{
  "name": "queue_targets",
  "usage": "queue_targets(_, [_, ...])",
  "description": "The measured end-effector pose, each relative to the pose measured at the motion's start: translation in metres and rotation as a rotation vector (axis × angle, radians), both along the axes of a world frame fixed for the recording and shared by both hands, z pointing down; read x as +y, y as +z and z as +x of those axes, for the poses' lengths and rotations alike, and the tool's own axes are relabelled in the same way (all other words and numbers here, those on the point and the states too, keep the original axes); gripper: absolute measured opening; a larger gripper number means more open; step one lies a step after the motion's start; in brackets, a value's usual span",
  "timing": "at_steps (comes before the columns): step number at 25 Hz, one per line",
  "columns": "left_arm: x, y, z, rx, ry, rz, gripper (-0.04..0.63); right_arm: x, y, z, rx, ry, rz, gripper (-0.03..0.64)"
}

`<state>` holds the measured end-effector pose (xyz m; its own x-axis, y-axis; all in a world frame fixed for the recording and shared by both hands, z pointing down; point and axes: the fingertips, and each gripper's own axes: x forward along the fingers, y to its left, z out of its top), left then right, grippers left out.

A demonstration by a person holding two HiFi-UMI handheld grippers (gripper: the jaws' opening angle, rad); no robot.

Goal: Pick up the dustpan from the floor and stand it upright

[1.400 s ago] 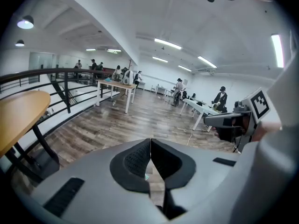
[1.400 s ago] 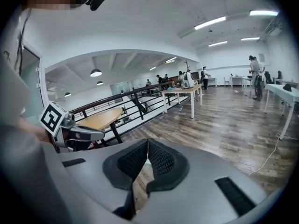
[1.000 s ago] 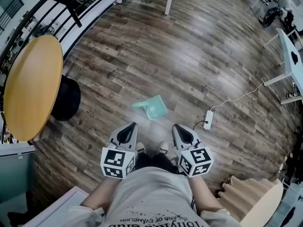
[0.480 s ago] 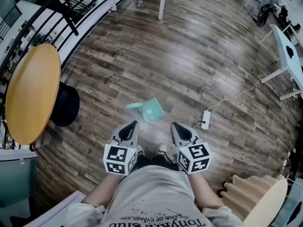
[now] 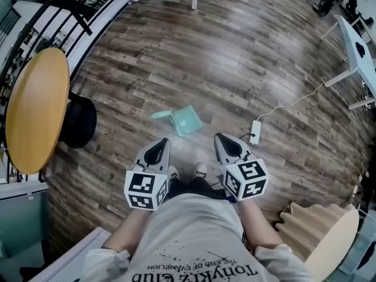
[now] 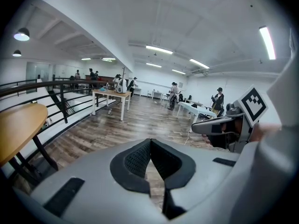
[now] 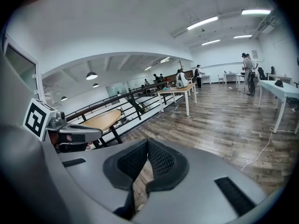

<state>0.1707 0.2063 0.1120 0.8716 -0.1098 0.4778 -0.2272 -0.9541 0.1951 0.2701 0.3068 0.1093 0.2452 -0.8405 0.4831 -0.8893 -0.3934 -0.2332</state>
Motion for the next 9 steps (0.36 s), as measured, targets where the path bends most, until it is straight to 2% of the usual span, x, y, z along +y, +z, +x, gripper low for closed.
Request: queue_targets(9, [0.0113, -0.0002, 0.0075, 0.004, 0.016, 0.011, 0.025, 0.0024, -0.0012, 0.0046, 0.004, -0.027, 0.020, 0.026])
